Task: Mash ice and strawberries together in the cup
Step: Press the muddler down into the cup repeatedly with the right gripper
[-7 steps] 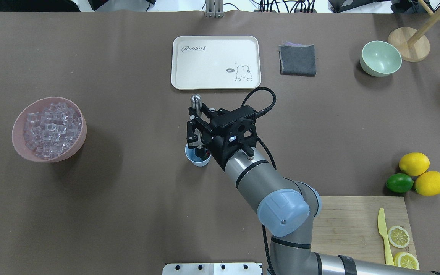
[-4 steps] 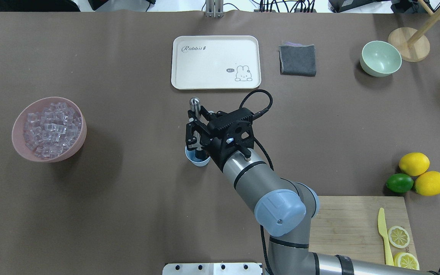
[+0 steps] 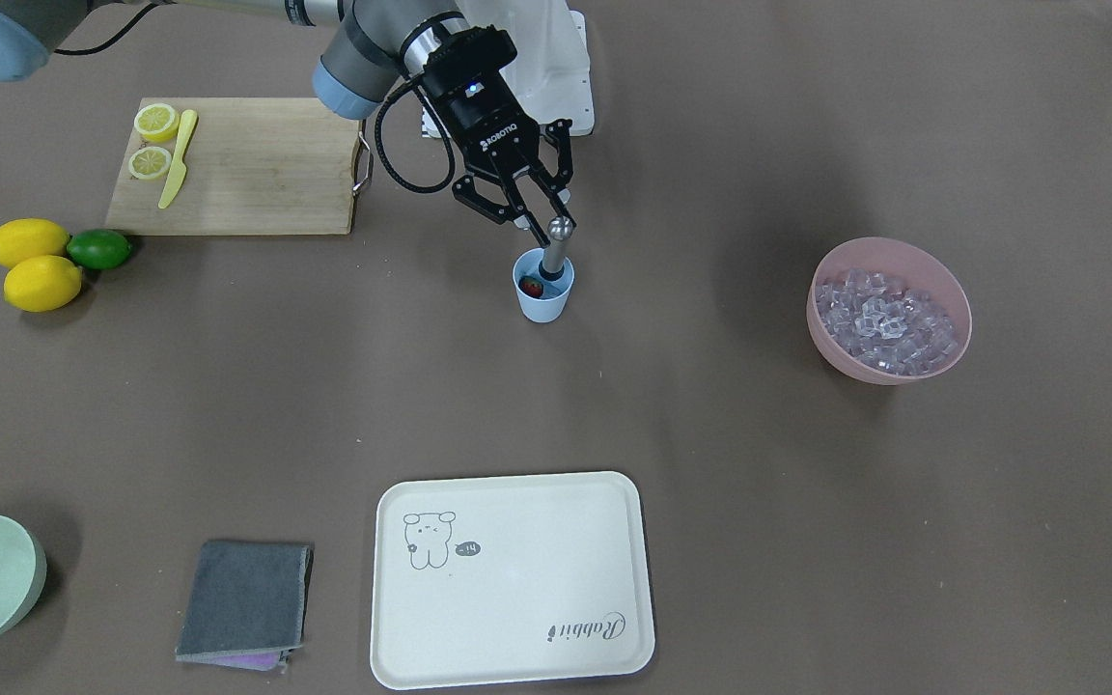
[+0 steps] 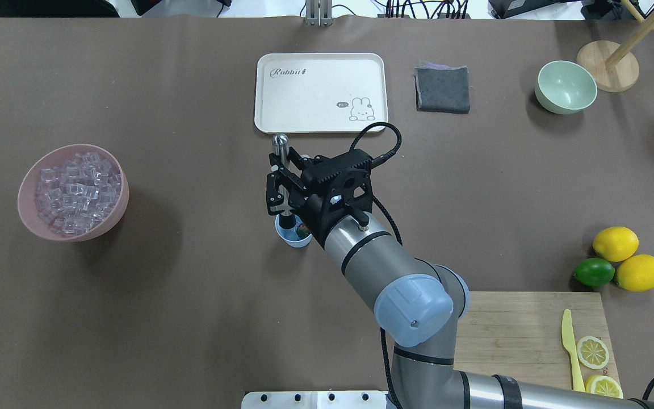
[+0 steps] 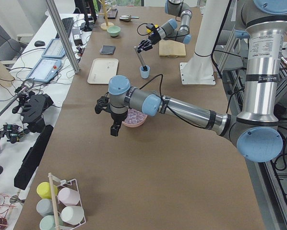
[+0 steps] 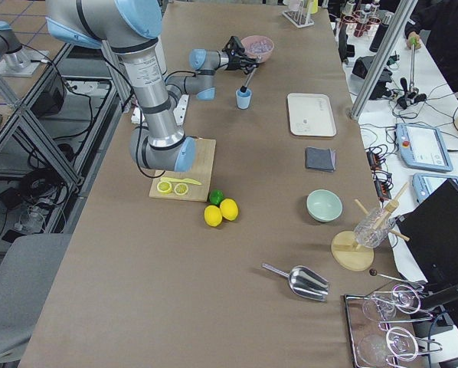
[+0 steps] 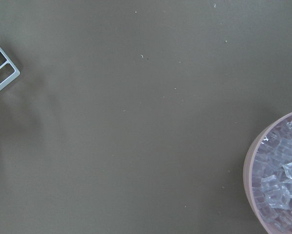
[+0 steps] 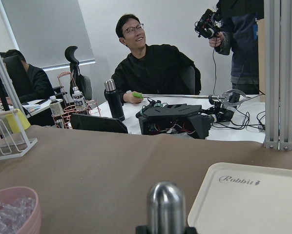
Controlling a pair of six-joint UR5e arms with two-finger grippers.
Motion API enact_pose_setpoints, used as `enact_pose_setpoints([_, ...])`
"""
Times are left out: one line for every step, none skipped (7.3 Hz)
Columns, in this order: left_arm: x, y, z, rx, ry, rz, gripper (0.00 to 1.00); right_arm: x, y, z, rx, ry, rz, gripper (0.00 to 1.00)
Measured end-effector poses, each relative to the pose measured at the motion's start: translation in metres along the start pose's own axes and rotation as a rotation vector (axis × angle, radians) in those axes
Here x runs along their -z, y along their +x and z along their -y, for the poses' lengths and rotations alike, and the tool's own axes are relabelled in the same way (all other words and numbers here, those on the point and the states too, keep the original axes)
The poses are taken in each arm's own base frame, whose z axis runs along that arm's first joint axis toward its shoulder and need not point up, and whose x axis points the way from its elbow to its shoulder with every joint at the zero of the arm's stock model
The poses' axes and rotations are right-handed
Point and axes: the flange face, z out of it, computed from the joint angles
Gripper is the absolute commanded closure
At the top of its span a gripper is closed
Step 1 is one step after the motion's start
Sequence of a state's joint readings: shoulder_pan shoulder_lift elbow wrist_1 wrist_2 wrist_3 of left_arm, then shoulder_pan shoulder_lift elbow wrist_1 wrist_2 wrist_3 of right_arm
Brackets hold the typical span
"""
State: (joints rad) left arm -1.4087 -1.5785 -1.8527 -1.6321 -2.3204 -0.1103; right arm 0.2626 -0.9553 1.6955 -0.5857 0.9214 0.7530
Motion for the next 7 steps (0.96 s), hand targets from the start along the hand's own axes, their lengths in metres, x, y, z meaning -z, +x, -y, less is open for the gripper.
enact_pose_setpoints([0.000,0.000,0.000,0.000,-0.001,0.000,0.03,0.002,0.000,0.015,-0.008,0.011,0.015,1.00])
enact_pose_setpoints([-0.001,0.000,0.000,0.001,-0.001,-0.001,0.03,0.002,0.003,0.023,-0.009,0.015,0.020,1.00])
enact_pose_setpoints([-0.001,0.000,0.000,0.001,-0.002,-0.001,0.03,0.001,0.006,0.023,-0.006,0.013,0.018,1.00])
enact_pose_setpoints([-0.001,0.000,0.000,0.001,-0.002,-0.001,0.03,-0.003,0.009,0.016,0.001,0.001,0.010,1.00])
enact_pose_setpoints([-0.001,0.001,0.000,0.000,-0.002,-0.001,0.03,-0.008,0.012,0.003,0.012,-0.015,-0.002,1.00])
enact_pose_setpoints([-0.001,0.001,0.001,0.001,-0.001,-0.001,0.03,-0.014,0.015,-0.009,0.022,-0.032,-0.012,1.00])
enact_pose_setpoints([0.000,0.001,0.001,0.001,0.000,-0.001,0.03,-0.017,0.017,-0.018,0.029,-0.044,-0.018,1.00])
